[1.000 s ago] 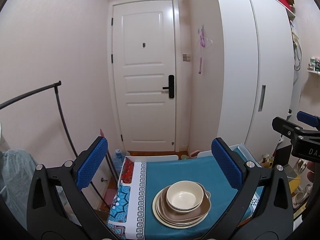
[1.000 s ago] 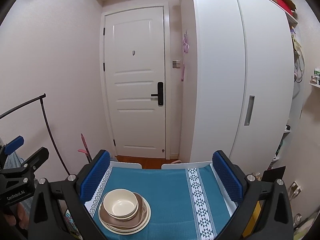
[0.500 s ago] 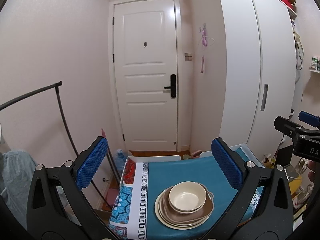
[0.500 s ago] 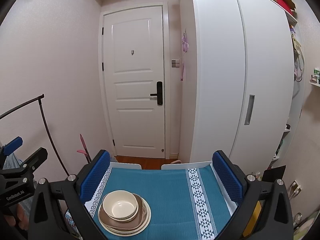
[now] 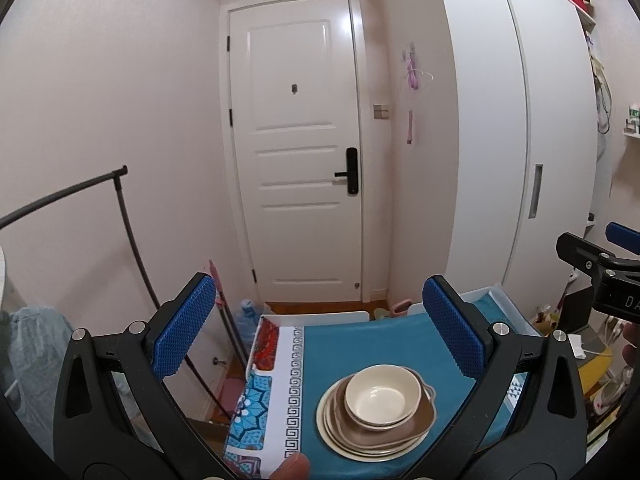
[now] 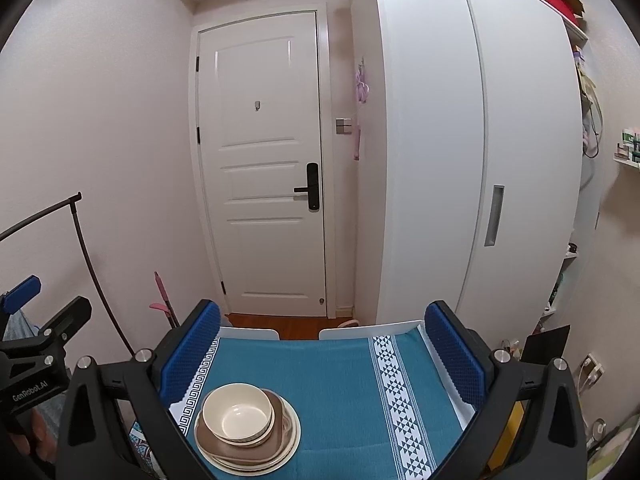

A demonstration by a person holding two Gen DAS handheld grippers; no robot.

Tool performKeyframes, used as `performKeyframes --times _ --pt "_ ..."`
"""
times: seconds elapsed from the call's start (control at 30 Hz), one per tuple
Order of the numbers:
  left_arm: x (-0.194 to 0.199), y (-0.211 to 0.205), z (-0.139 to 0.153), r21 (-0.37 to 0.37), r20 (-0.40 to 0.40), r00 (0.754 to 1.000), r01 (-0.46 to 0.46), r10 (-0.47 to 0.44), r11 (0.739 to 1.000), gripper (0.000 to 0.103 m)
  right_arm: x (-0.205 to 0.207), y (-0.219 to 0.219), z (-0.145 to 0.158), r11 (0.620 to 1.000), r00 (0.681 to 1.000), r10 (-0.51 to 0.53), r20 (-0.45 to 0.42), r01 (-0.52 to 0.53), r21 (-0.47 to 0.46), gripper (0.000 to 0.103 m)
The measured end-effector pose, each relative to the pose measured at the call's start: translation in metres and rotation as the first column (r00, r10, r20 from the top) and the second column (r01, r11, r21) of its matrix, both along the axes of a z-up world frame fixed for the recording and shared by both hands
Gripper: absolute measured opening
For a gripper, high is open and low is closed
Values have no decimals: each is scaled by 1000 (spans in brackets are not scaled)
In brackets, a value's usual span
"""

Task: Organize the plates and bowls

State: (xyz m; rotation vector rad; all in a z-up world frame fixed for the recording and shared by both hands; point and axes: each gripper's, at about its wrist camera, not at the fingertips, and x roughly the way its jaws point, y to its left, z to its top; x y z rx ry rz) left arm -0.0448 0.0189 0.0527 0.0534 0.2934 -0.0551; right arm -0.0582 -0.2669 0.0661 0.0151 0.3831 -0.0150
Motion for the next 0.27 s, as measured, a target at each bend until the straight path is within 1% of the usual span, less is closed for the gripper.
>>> performKeyframes --times 0.27 --pt "5 3 -3 -6 21 1000 12 -12 1000 103 8 0 -3 1000 1000 -7 -10 7 3 102"
